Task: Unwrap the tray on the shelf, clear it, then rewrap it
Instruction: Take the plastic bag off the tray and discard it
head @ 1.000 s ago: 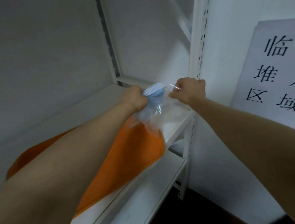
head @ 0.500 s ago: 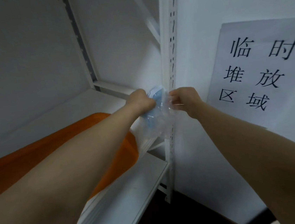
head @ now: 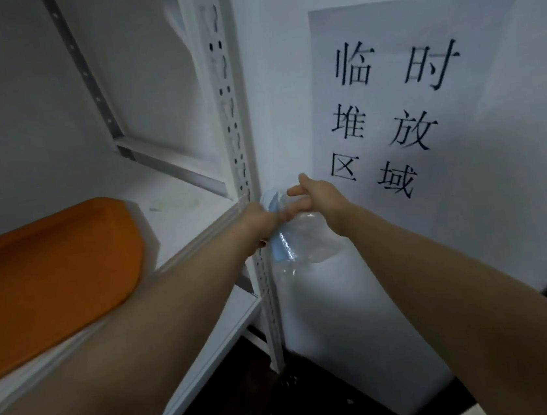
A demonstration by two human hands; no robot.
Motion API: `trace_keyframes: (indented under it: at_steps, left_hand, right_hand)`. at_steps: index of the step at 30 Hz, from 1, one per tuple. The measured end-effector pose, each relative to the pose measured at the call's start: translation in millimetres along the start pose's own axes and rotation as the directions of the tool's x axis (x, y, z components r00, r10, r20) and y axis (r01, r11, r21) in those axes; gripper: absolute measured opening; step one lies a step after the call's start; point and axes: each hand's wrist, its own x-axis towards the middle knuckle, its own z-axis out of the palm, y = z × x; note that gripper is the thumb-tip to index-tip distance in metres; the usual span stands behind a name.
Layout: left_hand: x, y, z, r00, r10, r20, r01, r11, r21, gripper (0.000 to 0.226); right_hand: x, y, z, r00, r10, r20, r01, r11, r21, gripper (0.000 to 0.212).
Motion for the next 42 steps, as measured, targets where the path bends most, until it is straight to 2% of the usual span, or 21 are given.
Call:
trace_keyframes:
  at_steps: [3, 5, 7, 10, 14, 18, 20, 21, 23, 24, 25, 27, 30, 32, 35, 39, 40, 42]
  left_hand:
    - [19.2, -24.4, 22.2, 0.999, 0.013, -0.037, -0.01, 0.996, 0.084, 0.032]
    - [31.3, -42.0, 31.1, 0.999, -0.002, -0.051, 0.008, 0.992, 0.127, 0.031]
    - [41.0, -60.5, 38.9, 0.998, -0.018, -0.054, 0.026, 0.989, 0.145, 0.036]
    - [56.0, -92.8, 50.1, 0.998, -0.058, -0.031, 0.061, 0.992, 0.107, 0.034]
    - [77.5, -144.5, 63.7, 0.994, -0.113, -0.007, 0.113, 0.993, 0.03, 0.033]
    - [89.1, -202.1, 83.4, 0.989, -0.146, -0.008, 0.144, 0.983, -0.112, 0.042]
    - [86.9, -234.0, 93.7, 0.985, -0.171, 0.01, 0.171, 0.969, -0.176, 0.045]
    - [83.3, -249.6, 98.3, 0.982, -0.185, 0.028, 0.187, 0.959, -0.214, 0.043]
    - [69.8, -277.7, 104.6, 0.975, -0.2, 0.094, 0.218, 0.938, -0.271, 0.038]
    - [61.5, -289.7, 107.0, 0.97, -0.209, 0.125, 0.238, 0.927, -0.291, 0.038]
    - [54.0, -301.0, 109.1, 0.965, -0.223, 0.137, 0.256, 0.916, -0.308, 0.04]
    - [40.8, -322.3, 112.6, 0.958, -0.233, 0.164, 0.278, 0.893, -0.354, 0.046]
    - [25.3, -348.0, 121.8, 0.95, -0.263, 0.167, 0.309, 0.859, -0.408, 0.048]
    - [16.0, -357.7, 131.1, 0.938, -0.291, 0.19, 0.344, 0.859, -0.38, 0.043]
    - [7.4, -371.1, 142.6, 0.905, -0.385, 0.179, 0.421, 0.866, -0.27, 0.016]
    - [26.6, -403.1, 159.0, 0.89, -0.443, 0.107, 0.456, 0.865, -0.208, 0.017]
    - [32.6, -410.5, 163.2, 0.887, -0.454, 0.088, 0.462, 0.864, -0.197, 0.009]
    - [44.0, -428.2, 170.8, 0.881, -0.47, 0.058, 0.473, 0.865, -0.166, 0.02]
  right_hand:
    - [7.2, 35.0, -1.0, 0.999, -0.031, -0.013, 0.031, 0.998, -0.063, 0.025]
    - [8.8, 60.7, 5.9, 0.977, -0.159, -0.143, 0.14, 0.981, -0.136, 0.031]
    - [10.1, 85.1, 14.7, 0.923, -0.296, -0.244, 0.231, 0.937, -0.264, 0.037]
    - [20.6, 127.0, 27.4, 0.876, -0.346, -0.337, 0.212, 0.902, -0.377, 0.039]
    - [31.1, 190.5, 47.4, 0.856, -0.167, -0.49, 0.036, 0.963, -0.266, 0.044]
    - [29.9, 253.3, 60.6, 0.863, 0.194, -0.467, -0.202, 0.979, 0.035, 0.073]
    - [18.0, 285.9, 63.1, 0.888, 0.338, -0.311, -0.264, 0.93, 0.257, 0.069]
    - [11.2, 300.3, 64.9, 0.91, 0.382, -0.161, -0.32, 0.894, 0.313, 0.058]
    - [-7.2, 326.4, 72.4, 0.901, 0.42, 0.111, -0.434, 0.856, 0.28, 0.033]
    - [-15.4, 340.8, 77.9, 0.889, 0.419, 0.188, -0.457, 0.841, 0.29, 0.026]
    - [-24.4, 352.7, 83.9, 0.89, 0.396, 0.227, -0.453, 0.828, 0.331, 0.021]
    - [-41.6, 371.0, 96.3, 0.91, 0.362, 0.202, -0.414, 0.805, 0.425, 0.019]
    - [-66.3, 385.6, 102.0, 0.935, 0.355, 0.027, -0.338, 0.863, 0.375, 0.019]
    - [-73.7, 397.6, 98.4, 0.936, 0.351, -0.008, -0.326, 0.878, 0.351, 0.025]
    - [-69.5, 425.5, 91.3, 0.909, 0.399, -0.122, -0.364, 0.902, 0.233, 0.047]
    - [-45.0, 472.2, 94.3, 0.889, 0.423, -0.173, -0.408, 0.905, 0.118, 0.06]
    - [-37.9, 481.4, 97.4, 0.881, 0.439, -0.178, -0.428, 0.898, 0.096, 0.055]
    - [-26.5, 494.9, 104.9, 0.872, 0.456, -0.178, -0.468, 0.883, -0.029, 0.035]
